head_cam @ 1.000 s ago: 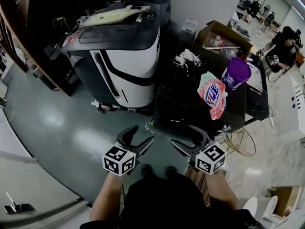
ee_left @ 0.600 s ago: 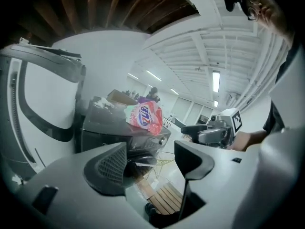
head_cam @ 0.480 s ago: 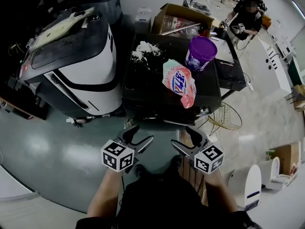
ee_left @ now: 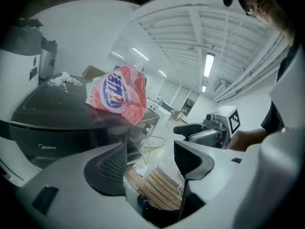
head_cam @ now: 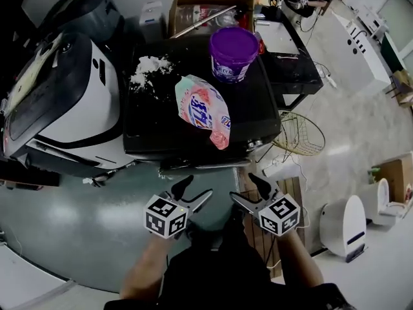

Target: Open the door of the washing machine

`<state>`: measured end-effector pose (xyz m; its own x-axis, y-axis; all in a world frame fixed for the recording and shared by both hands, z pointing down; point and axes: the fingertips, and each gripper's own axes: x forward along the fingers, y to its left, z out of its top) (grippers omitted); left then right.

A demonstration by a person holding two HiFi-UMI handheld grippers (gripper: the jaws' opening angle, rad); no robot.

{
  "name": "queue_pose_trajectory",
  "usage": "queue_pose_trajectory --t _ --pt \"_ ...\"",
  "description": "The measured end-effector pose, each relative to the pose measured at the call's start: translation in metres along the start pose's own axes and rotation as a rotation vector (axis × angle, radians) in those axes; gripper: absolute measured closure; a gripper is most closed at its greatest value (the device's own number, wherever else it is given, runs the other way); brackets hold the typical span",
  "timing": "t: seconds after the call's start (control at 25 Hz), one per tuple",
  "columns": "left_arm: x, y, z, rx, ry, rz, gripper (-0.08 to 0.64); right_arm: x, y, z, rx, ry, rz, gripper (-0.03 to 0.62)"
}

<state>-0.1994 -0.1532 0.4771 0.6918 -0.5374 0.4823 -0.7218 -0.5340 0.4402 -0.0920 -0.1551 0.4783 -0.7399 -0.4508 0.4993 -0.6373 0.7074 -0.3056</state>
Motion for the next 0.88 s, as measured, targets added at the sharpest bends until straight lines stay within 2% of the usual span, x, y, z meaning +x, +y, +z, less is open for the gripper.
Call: queue_pose_trajectory --t 0.28,0.44,0.56,0.88 --pt "0.05 -0.005 -0.011 0.007 0.085 -0.024 0.242 0.014 -0.038 -0.037 0.049 0.052 -0.018 0.239" --pt "0.069 0.0 -0.02 -0.003 0.114 -0.011 0.245 0.024 -0.052 -0.059 0.091 0.08 -0.002 0.239" --pt "0.082 0.007 -0.027 -0.042 0.12 0.02 0.249 0.036 -0.067 -0.077 0.066 0.123 0.007 0.239" --pt "0.109 0.013 -0.043 -0.051 0.142 0.04 0.255 0.068 -0.092 -0.094 0.038 0.174 0.017 0.241"
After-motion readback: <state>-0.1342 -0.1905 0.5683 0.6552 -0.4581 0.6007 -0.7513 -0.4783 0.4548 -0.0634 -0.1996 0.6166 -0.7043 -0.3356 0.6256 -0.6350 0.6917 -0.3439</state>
